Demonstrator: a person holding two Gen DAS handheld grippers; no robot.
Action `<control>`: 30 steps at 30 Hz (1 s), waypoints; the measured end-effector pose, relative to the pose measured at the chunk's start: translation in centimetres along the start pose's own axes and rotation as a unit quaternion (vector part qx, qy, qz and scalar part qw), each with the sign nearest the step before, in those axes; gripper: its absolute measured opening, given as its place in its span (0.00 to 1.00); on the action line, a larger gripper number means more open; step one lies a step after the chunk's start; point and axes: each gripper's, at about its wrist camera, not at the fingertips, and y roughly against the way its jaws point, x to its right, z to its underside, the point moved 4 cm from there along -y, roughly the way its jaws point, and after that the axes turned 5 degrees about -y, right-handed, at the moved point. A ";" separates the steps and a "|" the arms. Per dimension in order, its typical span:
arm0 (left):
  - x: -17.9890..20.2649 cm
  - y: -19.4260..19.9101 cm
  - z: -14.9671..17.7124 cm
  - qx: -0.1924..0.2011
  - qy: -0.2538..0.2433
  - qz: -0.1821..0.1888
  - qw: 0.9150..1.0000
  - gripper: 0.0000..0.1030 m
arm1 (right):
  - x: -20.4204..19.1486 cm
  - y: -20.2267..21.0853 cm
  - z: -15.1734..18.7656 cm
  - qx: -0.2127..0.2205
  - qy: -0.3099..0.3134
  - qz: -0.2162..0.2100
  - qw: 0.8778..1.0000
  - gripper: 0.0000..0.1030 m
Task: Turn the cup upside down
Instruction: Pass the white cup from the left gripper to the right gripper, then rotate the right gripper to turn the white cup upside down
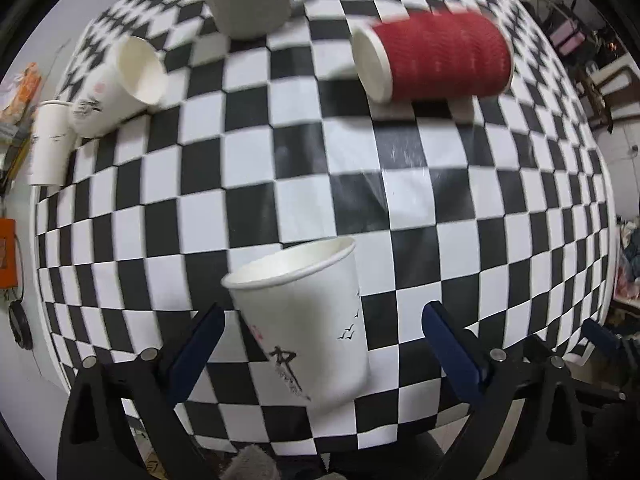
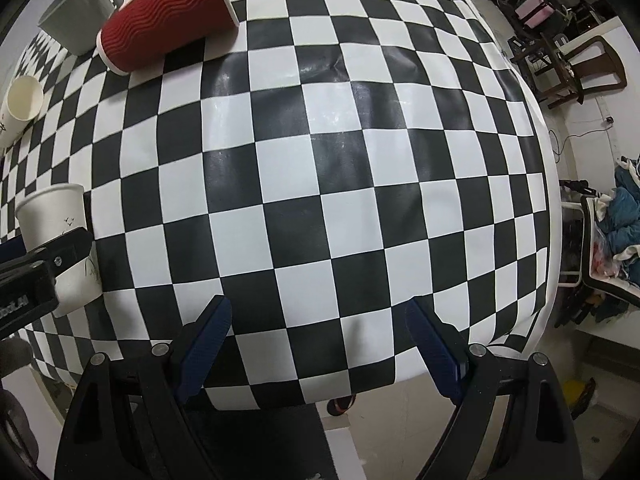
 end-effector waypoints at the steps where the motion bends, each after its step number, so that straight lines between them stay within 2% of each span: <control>1: -0.6 1.0 0.0 0.012 0.006 0.002 1.000 0.98 | 0.0 0.2 0.0 0.001 -0.001 -0.002 1.000 0.87; 7: -5.0 6.9 1.7 0.075 0.055 -0.020 0.995 0.99 | -0.9 3.1 -0.4 0.018 0.017 -0.027 0.999 0.88; 9: -6.8 8.1 2.4 0.086 0.072 -0.035 0.993 1.00 | -1.9 4.2 -0.6 0.025 0.048 -0.033 0.998 0.88; 11: -8.7 8.6 3.7 0.091 0.089 -0.060 0.990 1.00 | -3.9 5.9 -1.0 0.047 0.116 -0.033 0.992 0.90; 13: -10.2 8.5 5.0 0.088 0.106 -0.077 0.988 1.00 | -6.4 7.4 -0.9 0.073 0.209 -0.013 0.975 0.92; 14: -10.6 7.8 5.0 0.081 0.113 -0.080 0.987 1.00 | -8.2 8.2 -0.6 0.091 0.273 0.005 0.958 0.92; 15: -11.1 6.8 5.8 0.072 0.120 -0.082 0.987 1.00 | -10.0 8.8 0.0 0.108 0.340 0.028 0.934 0.92; 17: -12.6 4.8 7.3 0.054 0.137 -0.095 0.984 1.00 | -13.7 9.5 1.7 0.146 0.475 0.091 0.863 0.92; 18: -13.0 3.9 8.0 0.045 0.143 -0.100 0.984 1.00 | -15.5 9.5 3.0 0.168 0.543 0.125 0.813 0.92; 19: -13.3 2.8 8.6 0.034 0.150 -0.101 0.983 1.00 | -16.5 9.3 3.9 0.186 0.587 0.150 0.774 0.92; 20: -13.7 2.4 9.2 0.027 0.157 -0.099 0.982 1.00 | -17.8 8.8 5.4 0.217 0.652 0.190 0.701 0.92; 21: -14.1 1.7 9.7 0.020 0.162 -0.096 0.982 1.00 | -18.7 8.1 6.8 0.243 0.709 0.225 0.623 0.92; 22: -14.2 1.0 10.1 0.016 0.166 -0.094 0.982 1.00 | -19.2 7.0 8.3 0.263 0.761 0.261 0.532 0.92; 23: -14.5 0.6 10.7 0.013 0.170 -0.091 0.981 1.00 | -19.3 5.8 9.4 0.269 0.802 0.288 0.448 0.92; 24: -14.7 0.5 11.1 0.011 0.175 -0.088 0.981 1.00 | -19.7 4.7 10.1 0.269 0.832 0.309 0.374 0.92; 25: -14.9 0.1 11.4 0.010 0.179 -0.085 0.980 1.00 | -19.8 3.8 10.5 0.269 0.851 0.322 0.316 0.92; 26: -15.0 -0.3 11.5 0.008 0.182 -0.083 0.980 1.00 | -19.4 2.6 10.7 0.269 0.870 0.334 0.245 0.92; 29: -15.9 -1.3 11.9 0.004 0.192 -0.082 0.978 1.00 | -19.2 0.6 10.9 0.269 0.893 0.347 0.104 0.91; 30: -16.2 -1.5 12.0 0.002 0.195 -0.082 0.977 1.00 | -19.2 0.2 10.8 0.265 0.896 0.347 0.077 0.91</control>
